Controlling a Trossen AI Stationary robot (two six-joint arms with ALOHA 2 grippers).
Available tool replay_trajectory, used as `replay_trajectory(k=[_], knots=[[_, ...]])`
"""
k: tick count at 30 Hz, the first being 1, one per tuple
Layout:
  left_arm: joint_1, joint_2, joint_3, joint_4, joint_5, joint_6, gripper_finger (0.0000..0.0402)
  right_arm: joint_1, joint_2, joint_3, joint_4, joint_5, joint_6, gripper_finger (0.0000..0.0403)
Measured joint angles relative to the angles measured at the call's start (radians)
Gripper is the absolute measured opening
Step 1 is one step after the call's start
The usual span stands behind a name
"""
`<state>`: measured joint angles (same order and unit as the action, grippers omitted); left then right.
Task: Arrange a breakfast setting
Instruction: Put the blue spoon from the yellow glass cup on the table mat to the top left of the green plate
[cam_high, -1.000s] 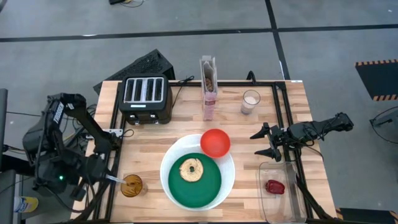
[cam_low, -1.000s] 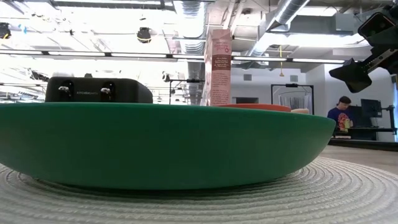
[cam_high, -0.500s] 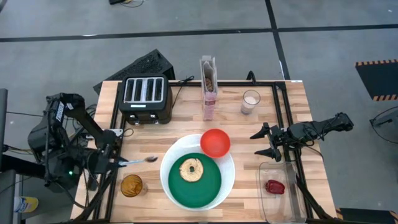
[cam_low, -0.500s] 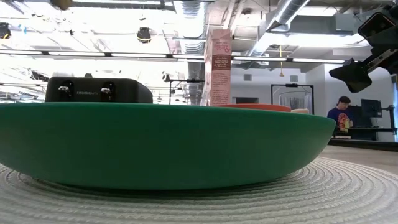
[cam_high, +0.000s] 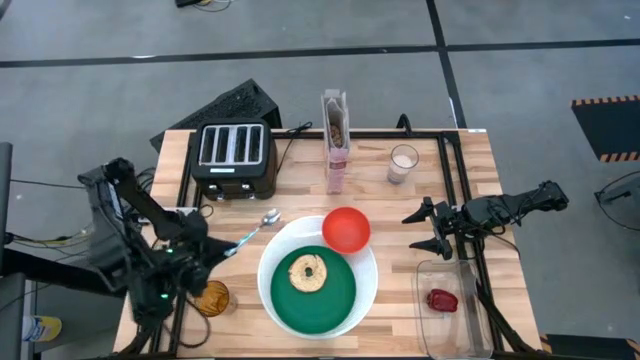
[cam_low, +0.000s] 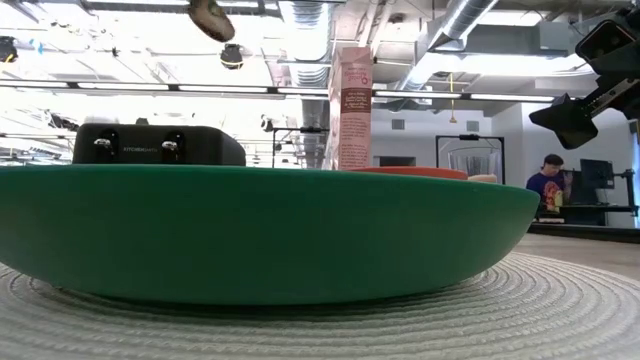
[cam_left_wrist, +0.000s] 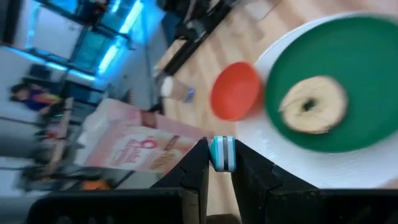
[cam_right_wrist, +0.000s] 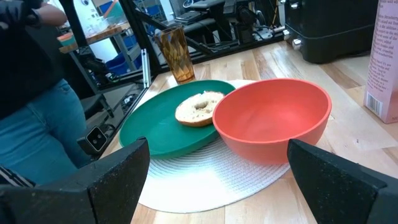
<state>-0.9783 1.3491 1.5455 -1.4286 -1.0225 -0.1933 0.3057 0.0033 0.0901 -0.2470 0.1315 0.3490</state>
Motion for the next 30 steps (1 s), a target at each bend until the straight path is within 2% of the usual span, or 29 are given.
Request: replay_trajectory(k=[6,14,20,30], knots=[[0.105,0.003,-0.089,0.098,-0.005,0.064,0.0043,0.000,0.000,0.000,0.000,0.000,0.000,0.0399],[0.219,0.003,-0.229,0.309,0.069,0.177,0.0043,0.000,0.000,0.000,0.000,0.000,0.000,0.0399],[0.278,0.003,-0.322,0.420,0.120,0.252,0.0043,0.000,0.000,0.000,0.000,0.000,0.000,0.0399],[0.342,0.003,-0.471,0.649,0.142,0.396,0.0043,0.000,0.000,0.000,0.000,0.000,0.000,0.0399]])
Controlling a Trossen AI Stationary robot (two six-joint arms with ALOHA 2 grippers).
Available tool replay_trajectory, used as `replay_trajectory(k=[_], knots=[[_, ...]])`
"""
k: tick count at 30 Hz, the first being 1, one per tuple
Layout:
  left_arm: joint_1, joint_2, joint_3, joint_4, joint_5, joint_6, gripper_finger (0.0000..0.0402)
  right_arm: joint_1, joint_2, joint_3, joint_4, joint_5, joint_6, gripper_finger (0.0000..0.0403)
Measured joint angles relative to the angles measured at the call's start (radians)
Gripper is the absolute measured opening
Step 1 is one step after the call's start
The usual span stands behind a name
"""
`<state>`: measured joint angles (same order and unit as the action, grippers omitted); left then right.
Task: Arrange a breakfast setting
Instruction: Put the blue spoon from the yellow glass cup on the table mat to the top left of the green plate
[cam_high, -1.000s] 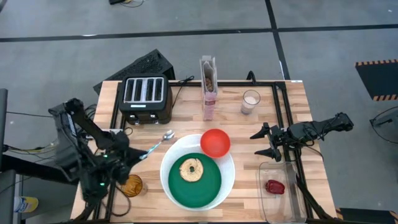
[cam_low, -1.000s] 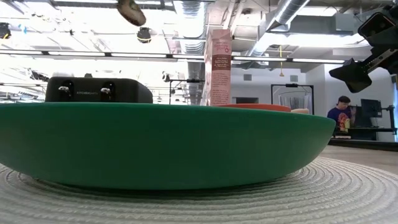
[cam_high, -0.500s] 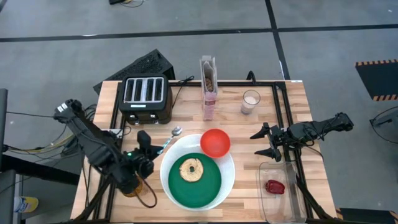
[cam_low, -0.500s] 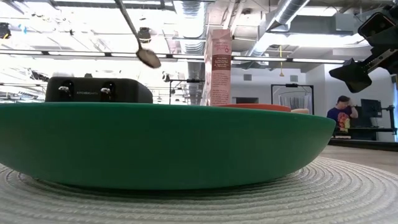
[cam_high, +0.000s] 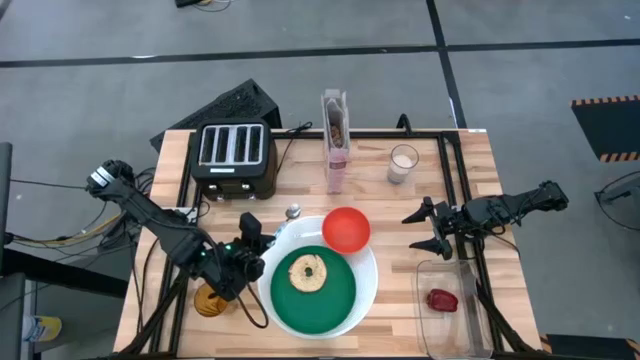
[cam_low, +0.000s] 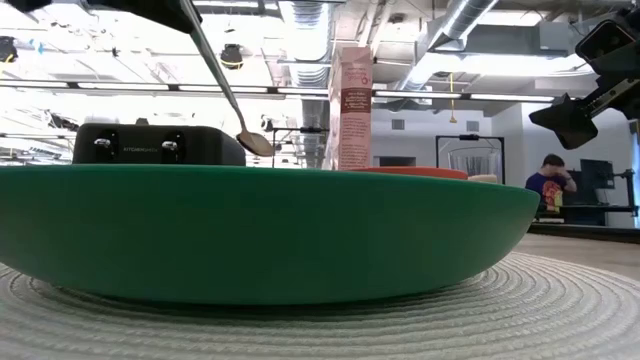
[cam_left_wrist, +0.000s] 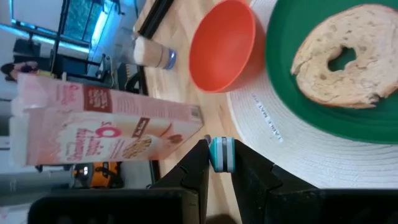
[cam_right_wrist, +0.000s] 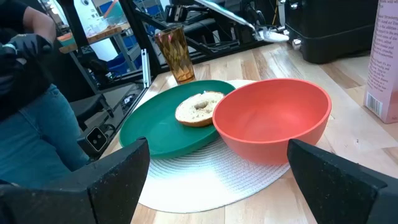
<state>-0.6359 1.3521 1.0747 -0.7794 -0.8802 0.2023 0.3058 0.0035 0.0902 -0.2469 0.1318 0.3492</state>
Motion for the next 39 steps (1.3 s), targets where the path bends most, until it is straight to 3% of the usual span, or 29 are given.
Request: replay_trajectory(k=[28,39], knots=[[0.085,0.000,-0.174,0.324,0.192,0.171,0.0043,0.000,0.000,0.000,0.000,0.000,0.000,0.0399],[0.087,0.008,-0.178,0.307,0.263,0.151,0.0043,0.000,0.000,0.000,0.000,0.000,0.000,0.0399]])
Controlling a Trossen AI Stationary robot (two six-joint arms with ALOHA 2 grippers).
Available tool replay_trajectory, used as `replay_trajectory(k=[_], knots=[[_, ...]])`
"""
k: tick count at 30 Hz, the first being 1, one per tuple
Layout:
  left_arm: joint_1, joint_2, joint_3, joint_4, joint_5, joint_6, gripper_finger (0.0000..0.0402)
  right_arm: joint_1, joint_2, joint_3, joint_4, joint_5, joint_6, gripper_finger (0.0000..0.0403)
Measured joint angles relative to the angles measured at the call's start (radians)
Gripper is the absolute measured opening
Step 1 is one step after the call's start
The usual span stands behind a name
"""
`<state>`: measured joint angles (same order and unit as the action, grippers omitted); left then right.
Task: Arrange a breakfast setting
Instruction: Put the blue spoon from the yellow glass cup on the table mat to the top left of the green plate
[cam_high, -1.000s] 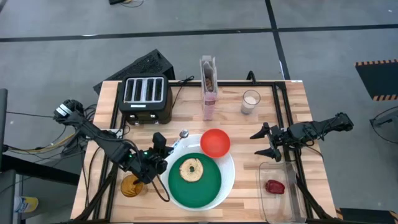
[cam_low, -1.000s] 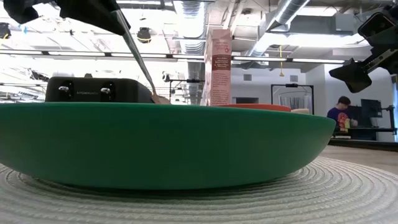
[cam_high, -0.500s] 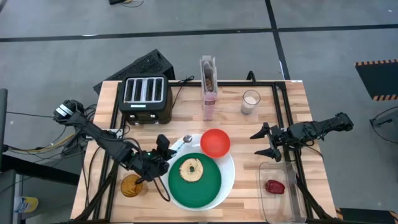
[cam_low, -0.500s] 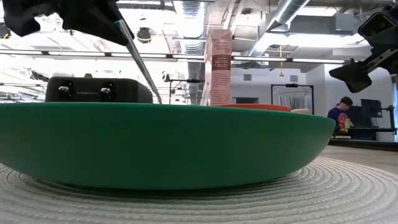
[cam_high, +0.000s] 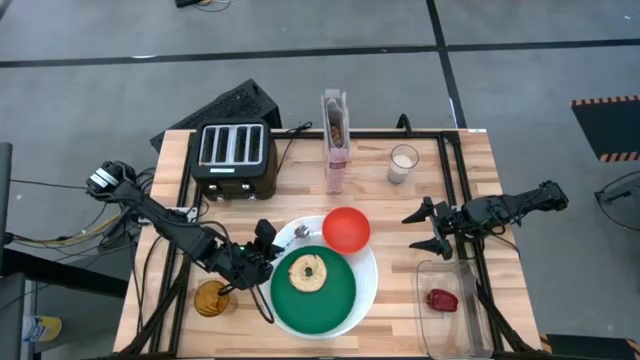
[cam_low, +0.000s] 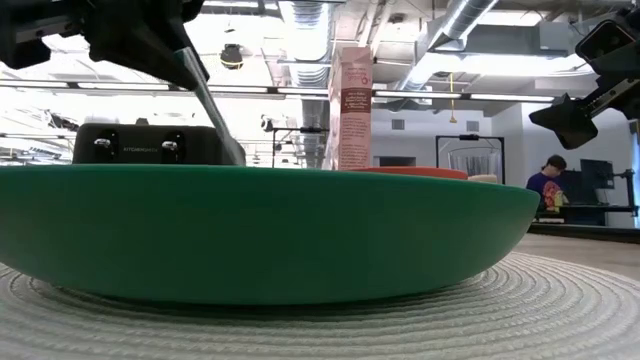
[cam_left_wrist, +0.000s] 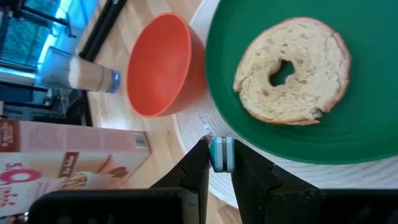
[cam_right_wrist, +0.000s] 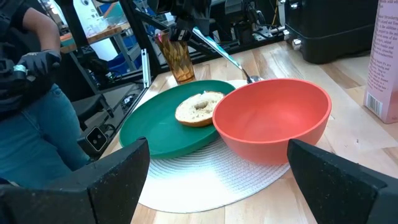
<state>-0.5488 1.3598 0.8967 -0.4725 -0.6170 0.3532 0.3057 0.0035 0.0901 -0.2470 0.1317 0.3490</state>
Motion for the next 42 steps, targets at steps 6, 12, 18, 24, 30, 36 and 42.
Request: replay_trajectory(k=[6,12,18,24,30,36,42], knots=[[0.000,0.000,0.000,-0.059,0.039,-0.035,0.0043,0.000,0.000,0.000,0.000,0.000,0.000,0.0399],[0.012,0.000,-0.010,-0.066,0.079,-0.044,0.0043,0.000,0.000,0.000,0.000,0.000,0.000,0.0399],[0.031,0.000,-0.018,-0.090,0.117,-0.069,0.0044,0.000,0.000,0.000,0.000,0.000,0.000,0.0399],[0.040,0.000,-0.018,-0.105,0.155,-0.080,0.0044,0.000,0.000,0.000,0.000,0.000,0.000,0.0399],[0.040,-0.001,-0.018,-0.117,0.179,-0.084,0.0044,0.000,0.000,0.000,0.000,0.000,0.000,0.0399],[0.040,-0.001,-0.018,-0.117,0.196,-0.085,0.0044,0.000,0.000,0.000,0.000,0.000,0.000,0.0399],[0.040,-0.001,-0.017,-0.137,0.231,-0.109,0.0044,0.000,0.000,0.000,0.000,0.000,0.000,0.0399]])
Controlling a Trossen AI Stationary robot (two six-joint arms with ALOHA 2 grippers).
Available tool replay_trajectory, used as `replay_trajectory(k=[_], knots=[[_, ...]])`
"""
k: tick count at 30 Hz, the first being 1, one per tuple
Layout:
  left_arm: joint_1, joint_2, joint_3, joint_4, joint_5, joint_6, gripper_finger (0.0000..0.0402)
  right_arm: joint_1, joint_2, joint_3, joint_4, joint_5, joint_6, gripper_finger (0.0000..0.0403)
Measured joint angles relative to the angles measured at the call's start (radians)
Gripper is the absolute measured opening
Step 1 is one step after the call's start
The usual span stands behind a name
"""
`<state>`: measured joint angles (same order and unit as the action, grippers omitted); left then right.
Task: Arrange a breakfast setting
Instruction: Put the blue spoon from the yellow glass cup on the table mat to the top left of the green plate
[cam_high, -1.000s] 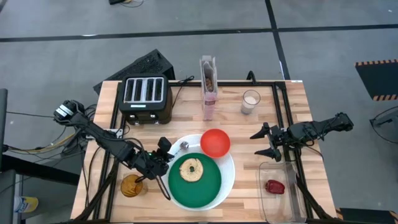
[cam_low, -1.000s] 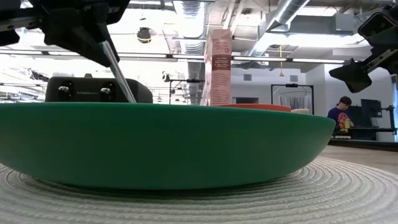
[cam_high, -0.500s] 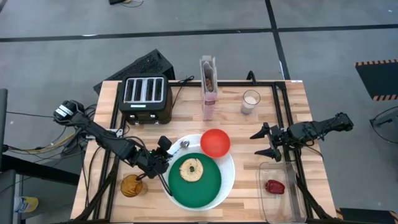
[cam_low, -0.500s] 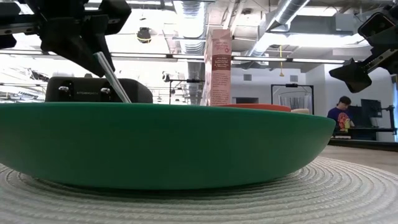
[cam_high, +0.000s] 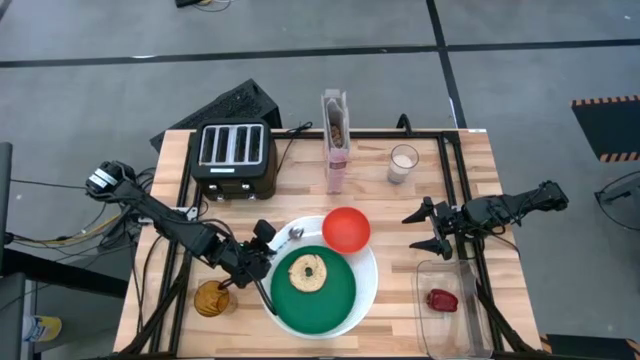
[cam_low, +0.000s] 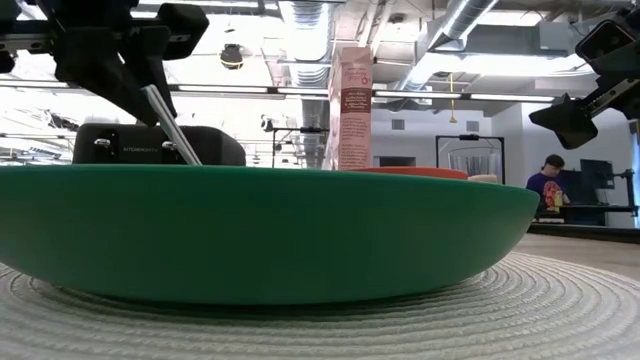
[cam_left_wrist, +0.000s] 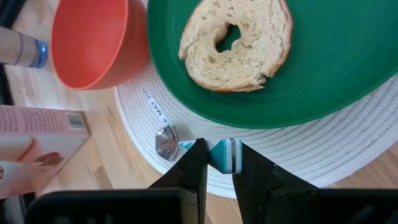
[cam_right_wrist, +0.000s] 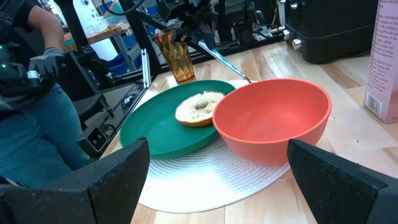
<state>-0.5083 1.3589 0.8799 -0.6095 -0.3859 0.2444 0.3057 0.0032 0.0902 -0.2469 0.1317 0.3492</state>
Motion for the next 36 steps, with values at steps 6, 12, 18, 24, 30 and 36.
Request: replay_trajectory(k=[6,12,18,24,30,36], knots=[[0.003,0.039,0.001,0.011,0.008,0.001,0.0056,0.000,0.000,0.000,0.000,0.000,0.000,0.0399],[0.007,0.076,0.000,0.022,0.008,0.017,0.0067,0.000,0.000,0.000,0.000,0.000,0.000,0.0399],[0.010,0.083,0.000,0.024,0.003,0.027,0.0068,0.000,0.000,0.000,0.000,0.000,0.000,0.0399],[0.023,0.083,-0.001,0.024,0.022,0.031,0.0068,0.000,0.000,0.000,0.000,0.000,0.000,0.0399],[0.023,0.083,-0.001,0.021,0.041,0.019,0.0069,0.000,0.000,0.000,0.000,0.000,0.000,0.0399],[0.023,0.083,-0.001,0.020,0.061,0.010,0.0070,0.000,0.000,0.000,0.000,0.000,0.000,0.0399]])
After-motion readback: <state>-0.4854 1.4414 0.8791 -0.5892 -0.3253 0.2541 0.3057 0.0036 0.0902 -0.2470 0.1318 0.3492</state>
